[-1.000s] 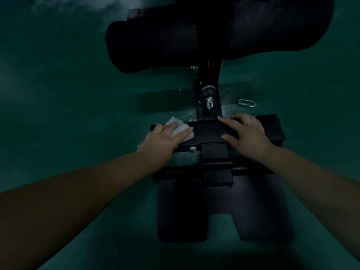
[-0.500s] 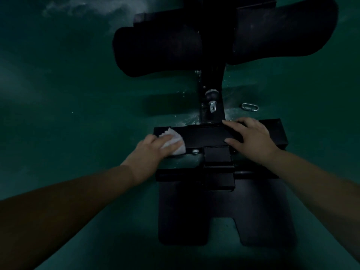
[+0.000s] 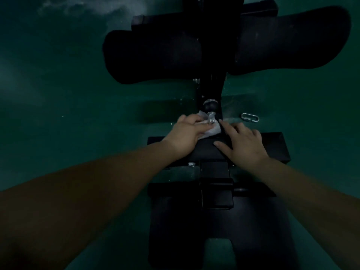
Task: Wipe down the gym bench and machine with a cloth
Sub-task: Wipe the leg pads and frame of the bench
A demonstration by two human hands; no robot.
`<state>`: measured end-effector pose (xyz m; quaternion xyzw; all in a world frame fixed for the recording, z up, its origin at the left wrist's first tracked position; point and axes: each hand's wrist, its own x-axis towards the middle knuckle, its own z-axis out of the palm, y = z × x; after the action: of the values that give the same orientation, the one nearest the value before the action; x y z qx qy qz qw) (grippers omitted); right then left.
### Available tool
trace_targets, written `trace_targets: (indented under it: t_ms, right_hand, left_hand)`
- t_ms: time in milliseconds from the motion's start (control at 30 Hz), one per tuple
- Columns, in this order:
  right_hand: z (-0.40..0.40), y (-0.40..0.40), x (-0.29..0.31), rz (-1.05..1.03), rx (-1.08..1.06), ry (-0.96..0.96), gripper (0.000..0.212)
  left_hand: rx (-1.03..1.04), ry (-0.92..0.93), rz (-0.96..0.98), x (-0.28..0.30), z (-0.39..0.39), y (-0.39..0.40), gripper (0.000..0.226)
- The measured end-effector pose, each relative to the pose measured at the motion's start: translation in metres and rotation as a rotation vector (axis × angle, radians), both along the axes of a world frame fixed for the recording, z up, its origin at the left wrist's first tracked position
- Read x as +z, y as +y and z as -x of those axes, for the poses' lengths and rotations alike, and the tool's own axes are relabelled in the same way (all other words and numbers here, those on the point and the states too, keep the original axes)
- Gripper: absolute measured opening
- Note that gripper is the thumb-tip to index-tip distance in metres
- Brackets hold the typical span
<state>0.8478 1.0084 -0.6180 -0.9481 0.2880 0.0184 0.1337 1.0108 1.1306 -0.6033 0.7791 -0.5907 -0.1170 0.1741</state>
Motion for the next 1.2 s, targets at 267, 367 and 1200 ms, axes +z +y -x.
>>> trace_targets:
  t_ms: [267, 367, 1200]
  right_hand:
    - [0.001, 0.003, -0.002, 0.111, 0.054, 0.069, 0.070]
    - [0.002, 0.004, -0.003, 0.116, 0.053, 0.068, 0.070]
    - [-0.002, 0.006, -0.002, 0.120, -0.009, 0.049, 0.082]
  left_hand:
    - [0.366, -0.061, 0.023, -0.001, -0.060, 0.044, 0.049]
    - [0.087, -0.027, 0.197, -0.002, -0.027, 0.034, 0.043]
    - [0.429, 0.235, 0.054, 0.006, -0.006, 0.009, 0.054]
